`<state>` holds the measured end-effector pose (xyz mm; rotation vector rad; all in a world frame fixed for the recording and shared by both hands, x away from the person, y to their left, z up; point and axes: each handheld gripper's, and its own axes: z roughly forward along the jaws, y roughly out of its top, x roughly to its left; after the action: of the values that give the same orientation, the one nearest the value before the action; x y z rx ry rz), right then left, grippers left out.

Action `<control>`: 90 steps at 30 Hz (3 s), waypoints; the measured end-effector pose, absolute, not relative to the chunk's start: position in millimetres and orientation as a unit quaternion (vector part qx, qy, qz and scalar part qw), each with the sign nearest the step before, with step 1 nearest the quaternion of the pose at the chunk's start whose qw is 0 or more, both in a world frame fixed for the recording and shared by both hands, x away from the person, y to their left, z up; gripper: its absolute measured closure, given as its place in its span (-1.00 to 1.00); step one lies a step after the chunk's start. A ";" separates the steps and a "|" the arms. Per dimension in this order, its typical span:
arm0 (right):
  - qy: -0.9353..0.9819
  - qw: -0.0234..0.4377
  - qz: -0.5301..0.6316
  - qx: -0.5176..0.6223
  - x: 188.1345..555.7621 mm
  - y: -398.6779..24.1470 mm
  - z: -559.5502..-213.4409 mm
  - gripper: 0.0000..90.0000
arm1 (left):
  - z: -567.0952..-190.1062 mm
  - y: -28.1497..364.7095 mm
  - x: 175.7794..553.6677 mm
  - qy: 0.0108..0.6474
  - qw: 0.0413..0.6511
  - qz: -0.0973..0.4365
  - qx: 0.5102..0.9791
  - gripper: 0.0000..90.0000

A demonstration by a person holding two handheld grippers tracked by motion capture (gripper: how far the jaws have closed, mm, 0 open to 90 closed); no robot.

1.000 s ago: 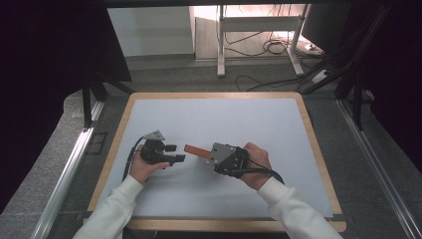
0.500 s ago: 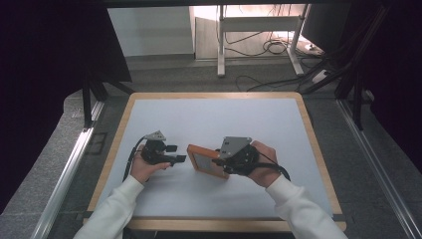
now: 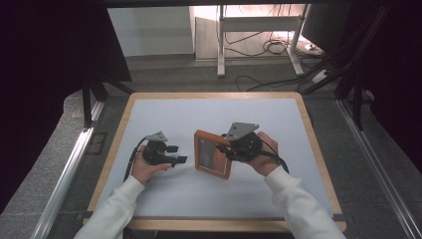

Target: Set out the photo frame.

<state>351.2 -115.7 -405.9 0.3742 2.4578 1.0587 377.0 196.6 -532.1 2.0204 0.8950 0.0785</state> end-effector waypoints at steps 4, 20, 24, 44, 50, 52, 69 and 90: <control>0.883 0.218 0.386 0.156 364.0 -118.4 -409.8 0.17 | -531.8 196.3 376.8 0.360 0.446 0.034 0.819 -0.33; 0.874 0.213 0.393 0.193 384.0 -123.2 -420.8 0.00 | -531.4 195.7 376.2 0.358 0.446 0.032 0.820 -0.33; 0.871 0.215 0.391 0.205 381.4 -125.6 -421.1 -0.16 | -530.2 195.9 375.3 0.357 0.448 0.032 0.819 -0.33; 0.806 0.204 0.456 0.318 319.0 -215.7 -454.0 -0.49 | -528.8 189.8 371.3 0.357 0.441 0.049 0.822 -0.29; 0.801 0.195 0.444 0.350 313.7 -240.4 -476.8 -0.49 | -529.1 186.9 370.4 0.357 0.436 0.056 0.824 -0.27; 0.802 0.195 0.437 0.358 314.9 -244.3 -483.1 -0.49 | -528.3 185.4 369.1 0.354 0.435 0.062 0.825 -0.20; 0.812 0.204 0.403 0.369 313.1 -251.4 -500.6 -0.50 | -526.2 158.1 368.0 0.325 0.418 0.064 0.846 1.00; 0.810 0.207 0.402 0.373 314.0 -254.3 -501.0 -0.51 | -527.7 147.5 365.0 0.310 0.416 0.059 0.853 1.00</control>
<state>314.0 -254.3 -501.0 1.0375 2.2566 1.1200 365.0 147.5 -527.7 2.1416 0.7791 0.1472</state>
